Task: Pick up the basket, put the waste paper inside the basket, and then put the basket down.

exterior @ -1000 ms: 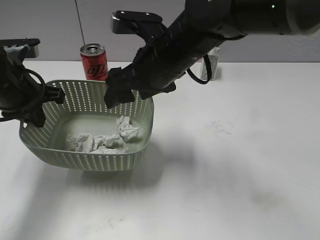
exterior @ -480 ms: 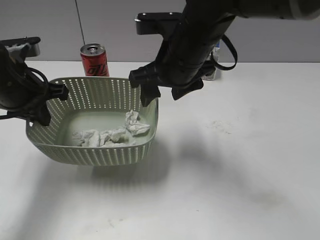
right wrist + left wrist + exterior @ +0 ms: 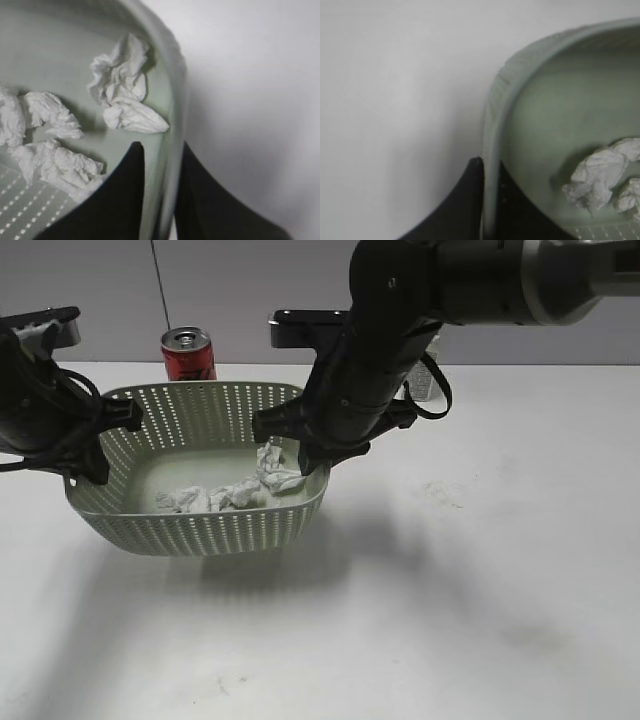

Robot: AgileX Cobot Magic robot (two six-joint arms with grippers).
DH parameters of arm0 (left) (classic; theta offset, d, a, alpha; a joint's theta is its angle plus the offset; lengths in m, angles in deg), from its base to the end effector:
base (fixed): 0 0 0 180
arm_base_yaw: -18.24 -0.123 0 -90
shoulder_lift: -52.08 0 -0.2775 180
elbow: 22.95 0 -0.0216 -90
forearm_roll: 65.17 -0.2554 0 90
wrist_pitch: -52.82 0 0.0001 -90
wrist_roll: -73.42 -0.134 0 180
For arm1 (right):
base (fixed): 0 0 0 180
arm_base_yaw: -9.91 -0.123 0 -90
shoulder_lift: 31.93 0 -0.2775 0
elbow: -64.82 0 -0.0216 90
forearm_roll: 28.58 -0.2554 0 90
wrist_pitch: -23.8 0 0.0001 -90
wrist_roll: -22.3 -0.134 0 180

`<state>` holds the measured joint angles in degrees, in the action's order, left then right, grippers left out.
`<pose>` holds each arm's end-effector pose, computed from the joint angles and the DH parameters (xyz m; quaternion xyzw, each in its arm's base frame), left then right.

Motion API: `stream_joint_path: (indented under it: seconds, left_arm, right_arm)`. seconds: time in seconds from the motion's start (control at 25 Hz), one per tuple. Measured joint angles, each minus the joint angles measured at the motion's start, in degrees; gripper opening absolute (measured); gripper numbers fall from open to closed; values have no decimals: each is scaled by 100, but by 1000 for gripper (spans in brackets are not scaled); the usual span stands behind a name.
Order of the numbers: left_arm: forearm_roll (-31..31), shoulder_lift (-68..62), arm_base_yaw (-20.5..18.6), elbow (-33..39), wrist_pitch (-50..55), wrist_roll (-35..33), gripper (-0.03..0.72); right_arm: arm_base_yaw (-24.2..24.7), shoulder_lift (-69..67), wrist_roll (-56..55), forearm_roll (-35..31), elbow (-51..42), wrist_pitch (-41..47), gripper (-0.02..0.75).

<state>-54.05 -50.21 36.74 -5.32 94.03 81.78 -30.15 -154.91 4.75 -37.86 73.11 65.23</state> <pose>0.3125 -0.1225 0.1601 0.0256 0.9834 -0.1108 0.1413 0.3327 0.2985 0.1472 -0.1430 0.9658 0.1562 0.1494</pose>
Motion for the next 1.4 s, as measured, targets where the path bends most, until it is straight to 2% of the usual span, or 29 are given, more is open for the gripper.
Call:
stream_joint_path:
  seconds: [0.12,0.24,0.4,0.44,0.52,0.8,1.12,1.24,1.4]
  left_arm:
    - [8,0,0,0,-23,34,16]
    - [38,0,0,0,-24,-58,118]
    - [-15,5,0,0,-81,-139,503]
    - [-24,16,0,0,-76,-139,573]
    - [-19,92,0,0,-39,-139,624]
    - [-19,1018,0,0,117,-139,645]
    - [-234,2181,0,0,287,-139,623]
    - [-263,2282,0,31,348,-139,605]
    - [-279,2702,0,478,308,-139,592]
  right_arm:
    - [15,-6,-83,36,0,-62,71]
    - [15,-12,-68,42,0,-94,41]
    - [-3,-12,60,37,-5,-30,3]
    - [2,-12,78,74,-5,-4,2]
    - [-3,-12,88,86,-5,24,1]
    - [244,25,88,203,-5,259,0]
    - [1182,379,72,263,-72,588,0]
    - [1421,413,-288,417,-294,543,0]
    - [1736,413,-613,550,-764,270,0]
